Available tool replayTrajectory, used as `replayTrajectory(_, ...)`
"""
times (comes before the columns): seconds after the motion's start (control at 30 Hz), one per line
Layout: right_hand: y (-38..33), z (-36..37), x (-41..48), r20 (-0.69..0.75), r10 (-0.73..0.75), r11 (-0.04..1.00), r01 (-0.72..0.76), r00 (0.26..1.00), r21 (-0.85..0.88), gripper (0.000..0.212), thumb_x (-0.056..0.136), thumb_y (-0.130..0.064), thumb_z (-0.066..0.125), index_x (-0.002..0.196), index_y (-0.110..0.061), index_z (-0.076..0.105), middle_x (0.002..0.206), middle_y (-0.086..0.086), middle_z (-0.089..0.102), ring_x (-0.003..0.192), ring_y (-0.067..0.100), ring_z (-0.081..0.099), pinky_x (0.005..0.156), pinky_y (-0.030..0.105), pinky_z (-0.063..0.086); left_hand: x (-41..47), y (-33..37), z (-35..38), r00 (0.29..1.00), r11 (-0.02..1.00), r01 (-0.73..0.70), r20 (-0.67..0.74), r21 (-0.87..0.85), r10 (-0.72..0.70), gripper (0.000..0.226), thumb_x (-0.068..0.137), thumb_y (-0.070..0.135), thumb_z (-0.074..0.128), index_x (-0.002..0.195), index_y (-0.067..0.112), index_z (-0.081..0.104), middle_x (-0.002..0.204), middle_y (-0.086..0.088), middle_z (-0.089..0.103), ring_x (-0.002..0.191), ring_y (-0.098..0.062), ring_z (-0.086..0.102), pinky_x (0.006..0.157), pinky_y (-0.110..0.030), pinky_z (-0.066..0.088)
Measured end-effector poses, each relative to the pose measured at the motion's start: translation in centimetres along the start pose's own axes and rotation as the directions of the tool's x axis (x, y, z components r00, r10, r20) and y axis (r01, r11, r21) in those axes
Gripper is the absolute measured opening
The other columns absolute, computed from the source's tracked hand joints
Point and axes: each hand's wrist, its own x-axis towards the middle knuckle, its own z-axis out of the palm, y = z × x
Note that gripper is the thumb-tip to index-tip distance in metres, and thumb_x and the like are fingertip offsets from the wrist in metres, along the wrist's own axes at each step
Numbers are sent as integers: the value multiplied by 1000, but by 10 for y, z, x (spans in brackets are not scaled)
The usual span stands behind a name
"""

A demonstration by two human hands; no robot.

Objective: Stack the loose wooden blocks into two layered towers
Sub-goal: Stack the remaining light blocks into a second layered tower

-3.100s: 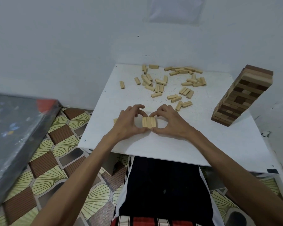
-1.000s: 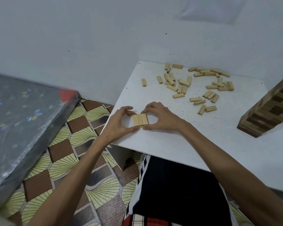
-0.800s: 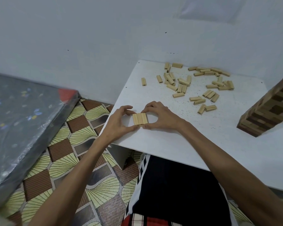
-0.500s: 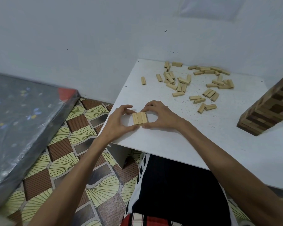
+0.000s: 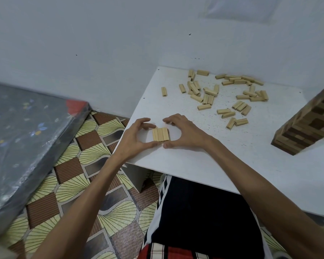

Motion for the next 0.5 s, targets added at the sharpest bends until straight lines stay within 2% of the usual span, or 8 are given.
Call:
replayTrajectory(0.1,5,2,-7,-33,0,1000,0,999,13,93,70,-55,90,147,-24,46,146,-12,38,136,6,37,113,30,35,-1,-1,-2,1000,1000,-5,11,29,5,86,71,42,92,142,28,46,125,24,66,124,-1,54,106,-34,41)
replayTrajectory(0.27,13,5,-17,-88,-4,1000,6,996,24,70,76,-53,86,134,-26,60,143,-17,38,134,-1,36,107,20,32,-3,-1,1,1000,998,-27,8,56,27,84,71,45,90,141,32,47,125,27,64,126,-7,53,108,-42,41)
replayTrajectory(0.5,13,8,-16,-106,-21,1000,22,994,16,59,79,-50,85,130,-28,64,141,-14,42,134,1,35,104,17,28,-3,0,0,999,998,-29,-12,50,30,82,71,43,91,140,31,49,122,25,66,124,-5,55,107,-40,43)
